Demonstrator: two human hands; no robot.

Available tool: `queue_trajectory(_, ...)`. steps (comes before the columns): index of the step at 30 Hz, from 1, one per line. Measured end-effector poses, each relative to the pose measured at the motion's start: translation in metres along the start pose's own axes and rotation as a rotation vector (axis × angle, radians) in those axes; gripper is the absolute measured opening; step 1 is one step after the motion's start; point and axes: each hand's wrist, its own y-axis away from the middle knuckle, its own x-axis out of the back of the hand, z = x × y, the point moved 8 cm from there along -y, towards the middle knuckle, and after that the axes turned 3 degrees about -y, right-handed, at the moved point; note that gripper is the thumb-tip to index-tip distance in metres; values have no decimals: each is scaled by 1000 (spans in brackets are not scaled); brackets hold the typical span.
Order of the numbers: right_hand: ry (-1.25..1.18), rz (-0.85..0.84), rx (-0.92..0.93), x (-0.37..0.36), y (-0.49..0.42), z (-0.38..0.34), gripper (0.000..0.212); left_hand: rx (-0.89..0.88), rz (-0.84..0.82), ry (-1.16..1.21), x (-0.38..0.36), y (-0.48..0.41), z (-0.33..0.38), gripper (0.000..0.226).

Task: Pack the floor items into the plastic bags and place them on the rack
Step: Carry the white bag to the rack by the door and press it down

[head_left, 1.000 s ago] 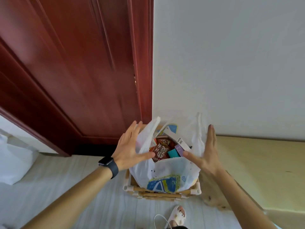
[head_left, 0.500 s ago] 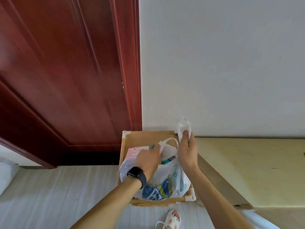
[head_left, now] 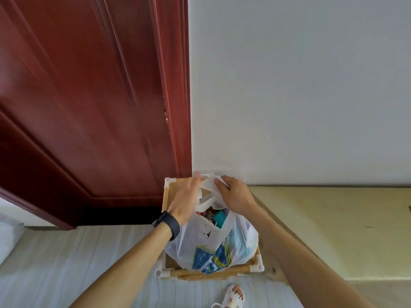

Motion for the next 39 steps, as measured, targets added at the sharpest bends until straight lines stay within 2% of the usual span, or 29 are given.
queue_trajectory(1, 3, 16, 6, -3, 2, -1, 32, 54, -18, 41, -5, -1, -4, 95)
queue_trajectory(2, 5, 41, 2, -5, 4, -1, 31, 111, -30, 44, -8, 0, -8, 100)
queue_trajectory(3, 13, 66, -18, -5, 6, 1, 30, 151, -53, 87, -11, 2, -7, 95)
queue_trajectory(5, 69, 79, -21, -6, 6, -1, 29, 143, -90, 81, -17, 0, 0, 71)
queue_trajectory(8, 117, 129, -6, -1, 10, -8, 23, 171, -4, -3, -11, -9, 1, 44)
queue_trajectory(10, 126, 325, 35, 15, 27, -11, 29, 314, 76, 162, -8, -11, -16, 39)
queue_trajectory(12, 173, 507, 211, 27, 51, -24, 26, 437, 80, 311, -10, -12, -29, 33)
queue_trajectory(14, 187, 452, 422, 21, 66, -36, 26, 479, 61, 358, -9, -12, -29, 32)
queue_trajectory(17, 332, 319, 614, 0, 76, -44, 39, 518, 57, 419, -6, -12, -28, 30)
queue_trajectory(20, 521, 282, 613, -12, 71, -48, 37, 531, 7, 444, -9, -12, -29, 23)
queue_trajectory(23, 656, 279, 549, -9, 64, -56, 14, 541, -15, 448, -5, -11, -31, 20)
queue_trajectory(24, 597, 245, 533, -5, 63, -61, 11, 524, -30, 396, -2, -13, -31, 23)
queue_trajectory(26, 248, 125, 485, 13, 65, -75, 14, 396, -71, 124, 7, -22, -27, 29)
queue_trajectory(28, -104, 7, 395, 41, 66, -87, 16, 256, 47, -188, 30, -30, -21, 34)
queue_trajectory(29, -187, -27, 354, 54, 64, -90, 15, 194, 92, -308, 41, -30, -15, 34)
queue_trajectory(32, -341, -23, 167, 85, 47, -63, 14, -36, 154, -896, 67, -26, -11, 25)
queue_trajectory(33, -449, 8, 77, 92, 37, -37, 15, -156, 164, -1006, 73, -20, -12, 20)
queue_trajectory(35, -573, 92, -123, 96, 19, 29, 21, -355, 169, -1027, 80, 1, -15, 18)
queue_trajectory(37, -529, 113, -292, 76, 11, 89, 34, -530, 167, -1003, 74, 25, -26, 27)
queue_trajectory(39, -410, 103, -383, 40, 10, 123, 48, -544, 145, -954, 57, 47, -47, 25)
